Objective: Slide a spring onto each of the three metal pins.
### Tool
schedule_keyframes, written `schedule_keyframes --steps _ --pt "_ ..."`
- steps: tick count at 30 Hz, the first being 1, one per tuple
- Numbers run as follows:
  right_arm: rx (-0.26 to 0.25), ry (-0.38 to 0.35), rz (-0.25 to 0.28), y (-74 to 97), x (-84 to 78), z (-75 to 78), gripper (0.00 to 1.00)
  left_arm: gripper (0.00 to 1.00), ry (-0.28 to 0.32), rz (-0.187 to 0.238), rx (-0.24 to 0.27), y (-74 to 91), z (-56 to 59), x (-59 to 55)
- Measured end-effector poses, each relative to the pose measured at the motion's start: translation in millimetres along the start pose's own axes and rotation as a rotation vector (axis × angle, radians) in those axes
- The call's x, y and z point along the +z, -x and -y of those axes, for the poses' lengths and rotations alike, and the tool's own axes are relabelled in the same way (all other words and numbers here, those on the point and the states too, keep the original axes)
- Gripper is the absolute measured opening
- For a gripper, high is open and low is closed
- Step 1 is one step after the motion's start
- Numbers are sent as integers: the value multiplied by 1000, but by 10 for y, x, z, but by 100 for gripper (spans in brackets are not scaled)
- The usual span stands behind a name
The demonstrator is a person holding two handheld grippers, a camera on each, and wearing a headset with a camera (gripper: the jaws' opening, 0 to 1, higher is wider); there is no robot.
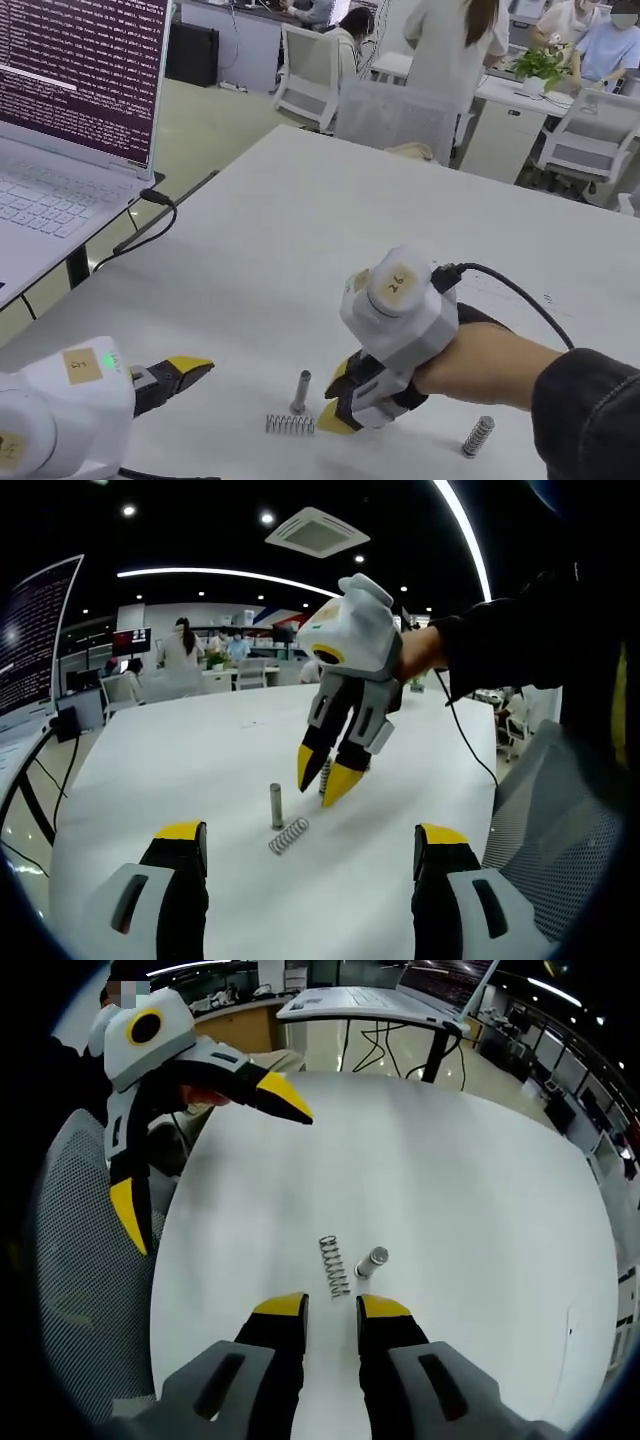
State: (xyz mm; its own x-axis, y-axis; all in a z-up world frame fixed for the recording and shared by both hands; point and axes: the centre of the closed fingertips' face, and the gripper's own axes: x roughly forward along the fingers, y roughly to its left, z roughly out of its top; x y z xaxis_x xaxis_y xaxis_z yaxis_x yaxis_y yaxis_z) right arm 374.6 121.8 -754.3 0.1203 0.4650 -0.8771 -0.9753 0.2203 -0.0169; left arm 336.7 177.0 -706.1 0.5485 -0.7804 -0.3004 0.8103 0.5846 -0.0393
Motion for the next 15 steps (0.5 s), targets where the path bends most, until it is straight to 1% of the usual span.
schedule_keyframes --steps 7,15 --pt "5 -2 0 -99 -3 -3 16 82 6 -2 4 3 -7 -21" --pt "8 10 -14 -215 -48 5 15 82 15 -13 7 5 -13 -68"
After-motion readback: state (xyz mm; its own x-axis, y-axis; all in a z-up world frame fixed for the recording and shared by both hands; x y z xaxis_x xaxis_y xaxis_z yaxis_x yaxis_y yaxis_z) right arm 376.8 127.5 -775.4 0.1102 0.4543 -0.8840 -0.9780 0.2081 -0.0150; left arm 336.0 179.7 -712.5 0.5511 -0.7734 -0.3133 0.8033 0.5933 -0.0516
